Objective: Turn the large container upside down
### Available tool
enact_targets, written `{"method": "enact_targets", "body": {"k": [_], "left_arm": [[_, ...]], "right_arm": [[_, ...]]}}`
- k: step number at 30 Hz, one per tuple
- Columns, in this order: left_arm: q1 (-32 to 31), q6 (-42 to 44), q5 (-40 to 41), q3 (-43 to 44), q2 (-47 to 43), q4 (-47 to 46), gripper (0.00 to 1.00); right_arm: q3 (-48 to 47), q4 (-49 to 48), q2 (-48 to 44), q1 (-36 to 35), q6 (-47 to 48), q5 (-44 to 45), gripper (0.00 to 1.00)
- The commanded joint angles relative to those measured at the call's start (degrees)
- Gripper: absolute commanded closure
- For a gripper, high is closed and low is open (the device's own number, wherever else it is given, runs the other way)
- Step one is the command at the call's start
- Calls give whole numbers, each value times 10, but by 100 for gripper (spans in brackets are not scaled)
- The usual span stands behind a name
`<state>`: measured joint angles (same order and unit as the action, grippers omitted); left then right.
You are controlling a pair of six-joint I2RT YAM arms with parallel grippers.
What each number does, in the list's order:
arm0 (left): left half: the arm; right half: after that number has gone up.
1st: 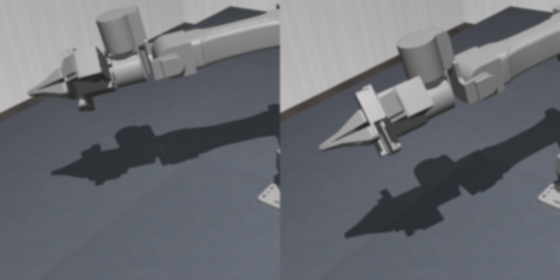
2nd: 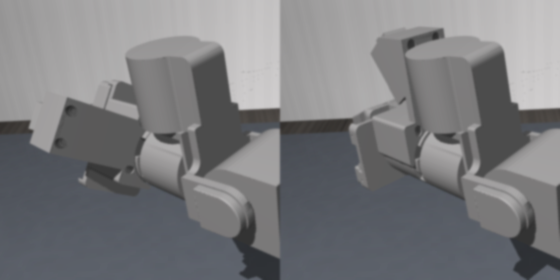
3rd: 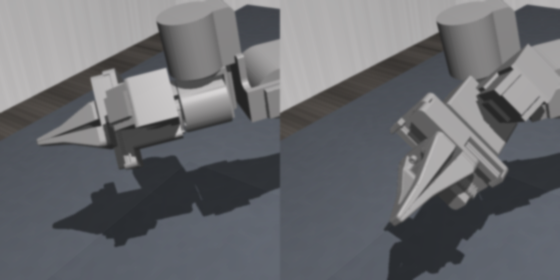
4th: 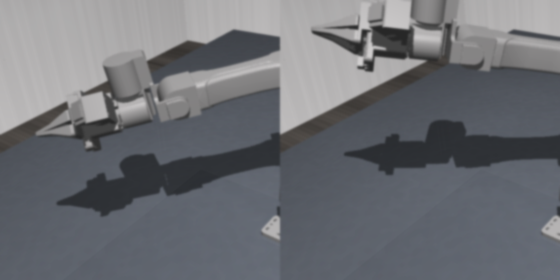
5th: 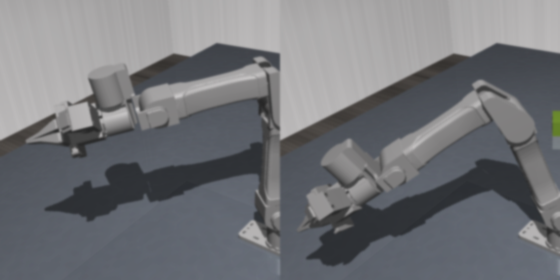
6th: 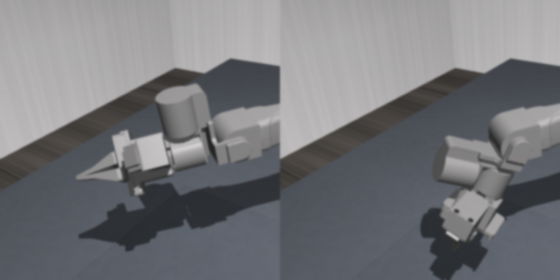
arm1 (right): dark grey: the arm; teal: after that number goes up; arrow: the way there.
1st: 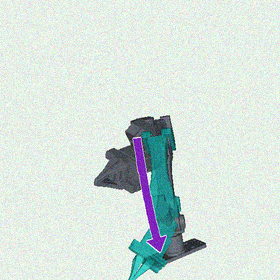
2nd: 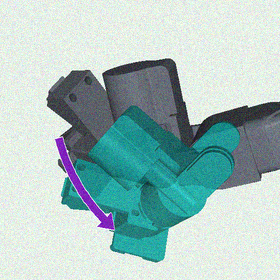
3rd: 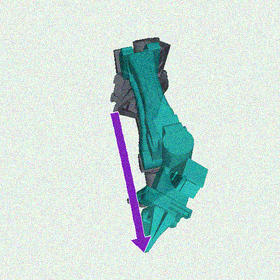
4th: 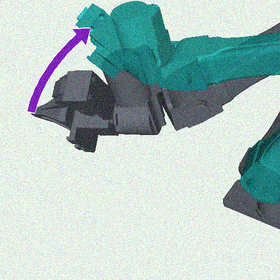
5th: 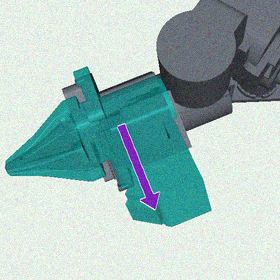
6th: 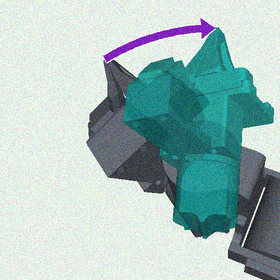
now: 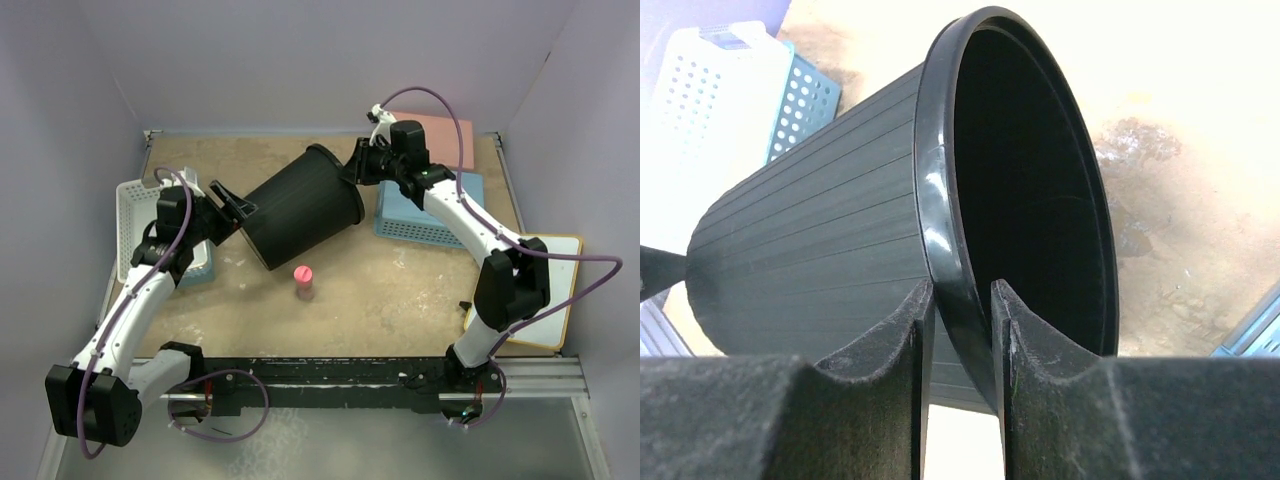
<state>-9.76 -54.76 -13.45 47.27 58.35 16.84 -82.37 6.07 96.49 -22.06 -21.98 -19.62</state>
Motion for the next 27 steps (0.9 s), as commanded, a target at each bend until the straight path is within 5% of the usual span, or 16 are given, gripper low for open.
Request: {"method": "enact_targets", "body": {"k": [1, 17, 27], "left_arm": [[1, 5, -14, 45, 3, -49, 30], [0, -14, -49, 155, 58, -145, 30], [-58, -15, -57, 225, 147, -206, 30]], "right_arm": [[21, -38, 0, 3, -49, -36, 73], [111, -206, 17, 27, -226, -118, 72], [186, -297, 20, 37, -312, -124, 70]]}}
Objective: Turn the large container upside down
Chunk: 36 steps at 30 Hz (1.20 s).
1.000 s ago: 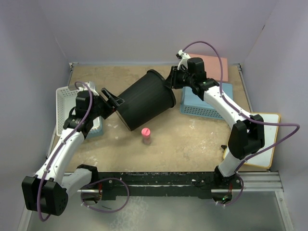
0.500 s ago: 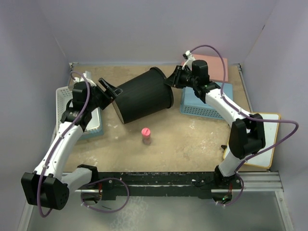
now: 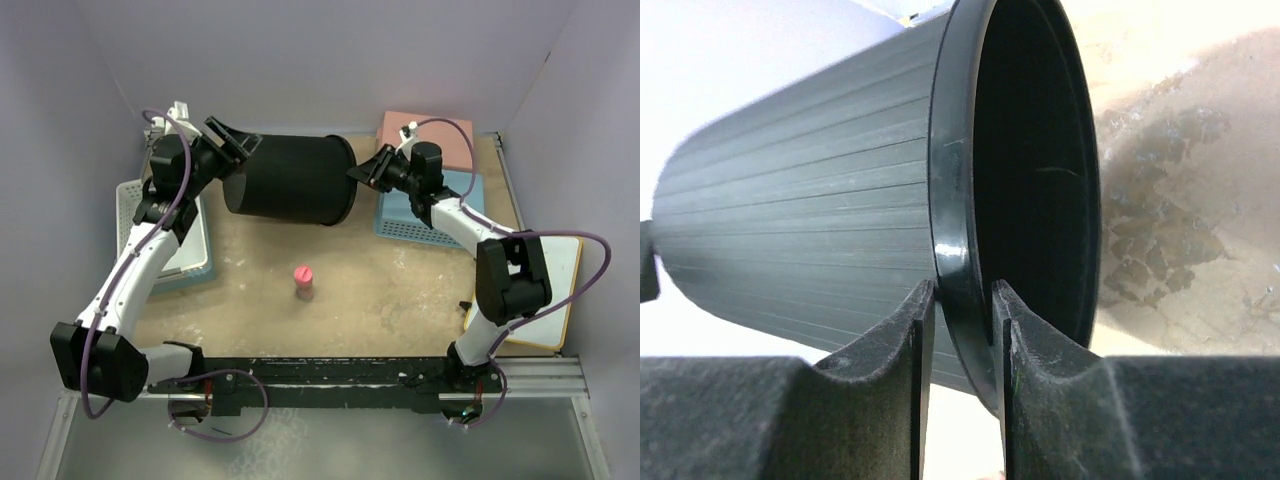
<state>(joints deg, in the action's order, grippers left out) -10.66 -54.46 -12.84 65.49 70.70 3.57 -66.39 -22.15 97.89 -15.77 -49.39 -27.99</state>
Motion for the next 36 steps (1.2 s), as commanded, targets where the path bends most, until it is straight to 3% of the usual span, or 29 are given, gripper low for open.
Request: {"method": "enact_targets", "body": {"k": [1, 11, 19, 22, 28, 32, 36], "left_arm": [[-61, -20, -58, 48, 32, -82, 29], [-123, -44, -50, 99, 138, -149, 29], [-124, -24, -56, 116, 181, -139, 28], [-124, -20, -59, 124, 197, -137, 27], [-123, -12, -57, 153, 206, -129, 24], [-123, 61, -39, 209, 189, -39, 23], [-123, 169, 48, 245, 143, 107, 22]], "right_arm": [[32, -18, 8, -25, -39, -38, 68], [90, -59, 18, -2, -67, -25, 63], [73, -44, 17, 5, -55, -26, 49], [59, -14, 10, 9, -34, -18, 41], [35, 70, -29, 11, 37, 19, 38], [27, 148, -75, 14, 108, 65, 38], [29, 199, -125, 14, 179, 85, 37]]}}
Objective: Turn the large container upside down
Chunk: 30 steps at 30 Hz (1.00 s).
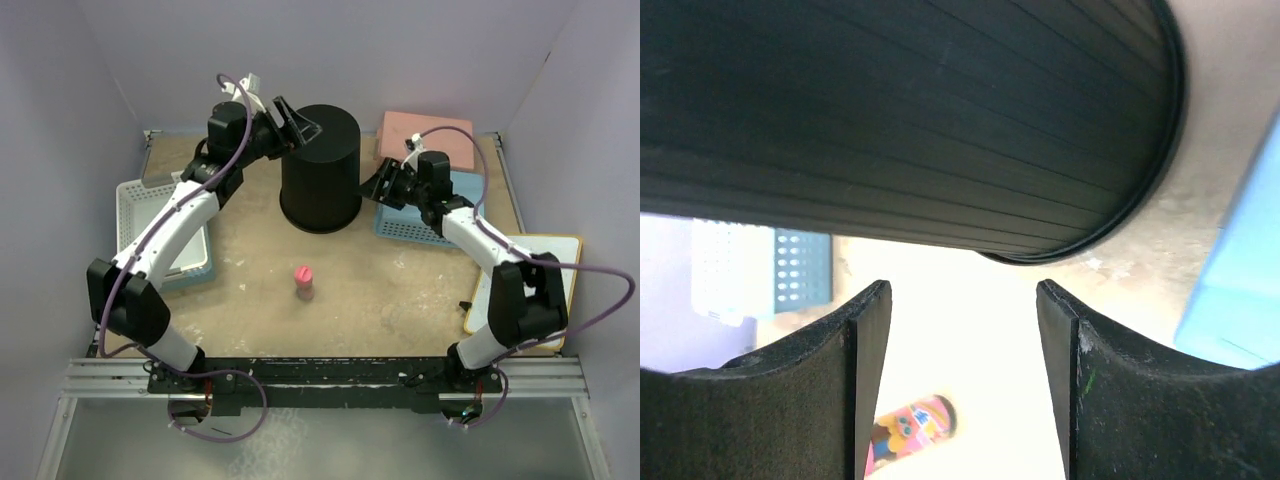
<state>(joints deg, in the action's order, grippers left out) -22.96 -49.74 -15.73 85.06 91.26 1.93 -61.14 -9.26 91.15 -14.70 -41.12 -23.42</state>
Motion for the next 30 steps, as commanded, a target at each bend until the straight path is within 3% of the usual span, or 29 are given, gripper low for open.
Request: {"method": "enact_targets", "body": {"k": [1, 5, 11, 17, 23, 30], "left_arm": [[0, 143, 106, 50, -82, 150, 22], [10, 189, 204, 29, -135, 229, 21], [95, 188, 230, 39, -140, 310, 21], [164, 179, 254, -18, -190, 324, 20], [165, 164, 239, -90, -250, 334, 20], [165, 178, 246, -115, -297, 380, 20]], "right_arm": [[-22, 80, -69, 4, 114, 40, 37], [4, 29, -104, -15, 127, 14, 35], [3, -36, -67, -135, 126, 11, 32], [3, -131, -22, -221, 102, 52, 31], [-71, -174, 88, -213, 3, 70, 33], [-241, -201, 220, -165, -22, 158, 37]]}}
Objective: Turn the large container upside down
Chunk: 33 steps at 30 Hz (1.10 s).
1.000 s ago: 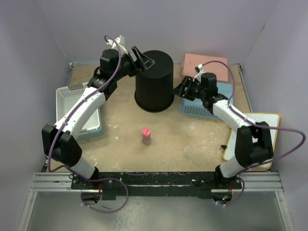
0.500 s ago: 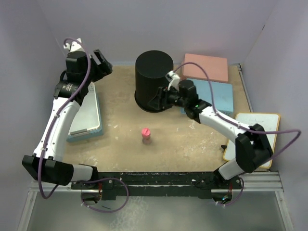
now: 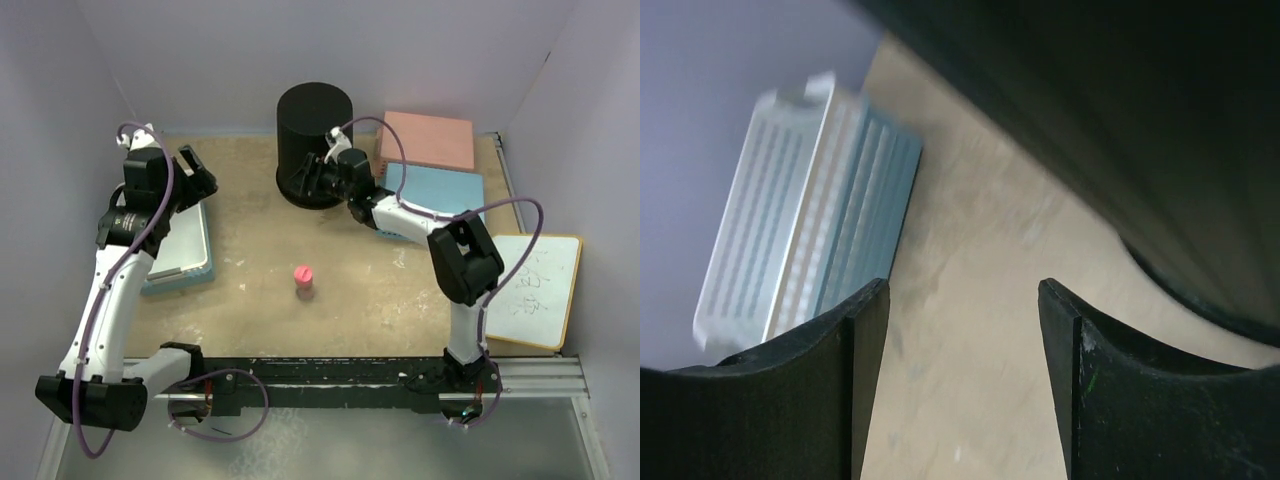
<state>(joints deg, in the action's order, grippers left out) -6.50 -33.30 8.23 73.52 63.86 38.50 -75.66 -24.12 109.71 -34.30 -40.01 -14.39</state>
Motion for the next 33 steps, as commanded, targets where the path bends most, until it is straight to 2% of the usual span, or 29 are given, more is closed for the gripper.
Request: {"method": "enact_targets", "body": {"k": [1, 4, 7, 15, 17, 22, 24, 26, 29, 31, 32, 33], "left_arm": [[1, 16, 11, -2, -24, 22, 20], [1, 23, 34, -11, -16, 35, 20], [1, 33, 72, -30, 8, 47, 20], [1, 41, 110, -64, 140, 5, 20], [0, 40, 132, -69, 159, -5, 23], [1, 41, 131, -82, 185, -33, 53], [1, 43, 126, -88, 191, -42, 63], [1, 47, 131, -90, 194, -44, 71], [1, 56, 138, -79, 199, -34, 93], [1, 60, 146, -72, 195, -30, 94], [1, 62, 149, -70, 192, -30, 92], [1, 64, 152, -68, 191, -30, 86]], "right_arm": [[-118, -43, 47, 38, -35, 78, 37], [-138, -38, 58, 49, -42, 89, 35], [-112, -34, 27, 50, -27, 84, 34], [60, 14, -151, 51, 49, 93, 30], [100, 31, -191, 53, 64, 100, 29], [168, 82, -270, 60, 86, 116, 29], [188, 84, -291, 65, 99, 109, 32], [192, 93, -296, 68, 115, 111, 33], [185, 111, -293, 75, 122, 111, 32], [180, 113, -289, 77, 123, 107, 32], [177, 114, -287, 78, 124, 105, 32], [174, 114, -286, 78, 124, 104, 32]]}}
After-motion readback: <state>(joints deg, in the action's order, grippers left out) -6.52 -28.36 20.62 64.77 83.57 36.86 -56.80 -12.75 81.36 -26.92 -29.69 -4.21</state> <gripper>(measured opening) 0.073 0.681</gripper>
